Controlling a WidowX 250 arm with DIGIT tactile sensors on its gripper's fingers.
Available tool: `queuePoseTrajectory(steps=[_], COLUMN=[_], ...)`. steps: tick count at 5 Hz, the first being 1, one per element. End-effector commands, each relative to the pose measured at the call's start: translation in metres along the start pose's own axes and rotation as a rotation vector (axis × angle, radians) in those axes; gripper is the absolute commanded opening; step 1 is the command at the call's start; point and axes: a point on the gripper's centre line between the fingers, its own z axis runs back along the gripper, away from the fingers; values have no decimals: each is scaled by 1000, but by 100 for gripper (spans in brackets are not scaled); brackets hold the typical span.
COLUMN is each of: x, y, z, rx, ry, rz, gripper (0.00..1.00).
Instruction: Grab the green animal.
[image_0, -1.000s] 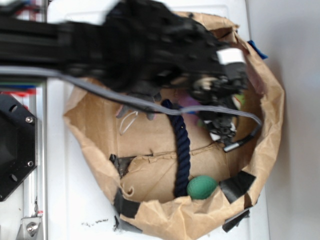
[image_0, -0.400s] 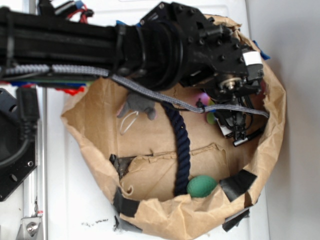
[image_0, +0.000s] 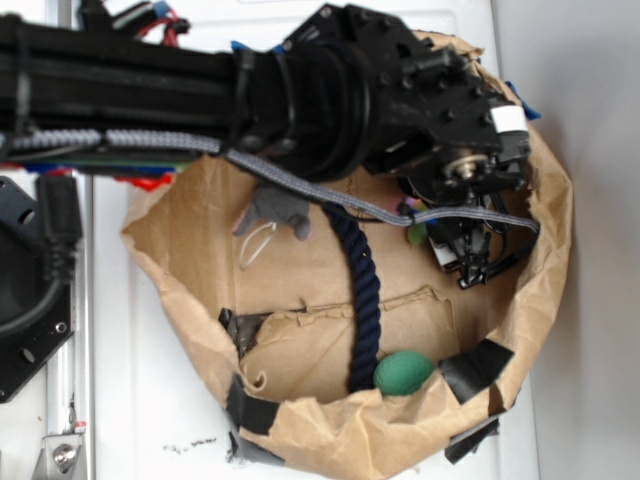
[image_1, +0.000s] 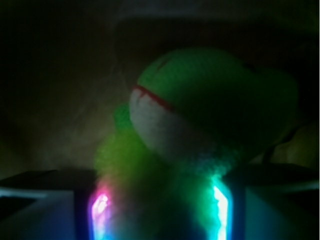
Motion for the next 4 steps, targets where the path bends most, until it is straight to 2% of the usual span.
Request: queuePoseTrajectory(steps=[1,2,3,4], x=[-14,-31,-41,-56], y=[-1,0,0,-5], z=[92,128,157,179], rx=[30,16,43,19], ry=[-83,-45,12,53], rz=[-14,-20,-61,-162], gripper=[0,0,0,0])
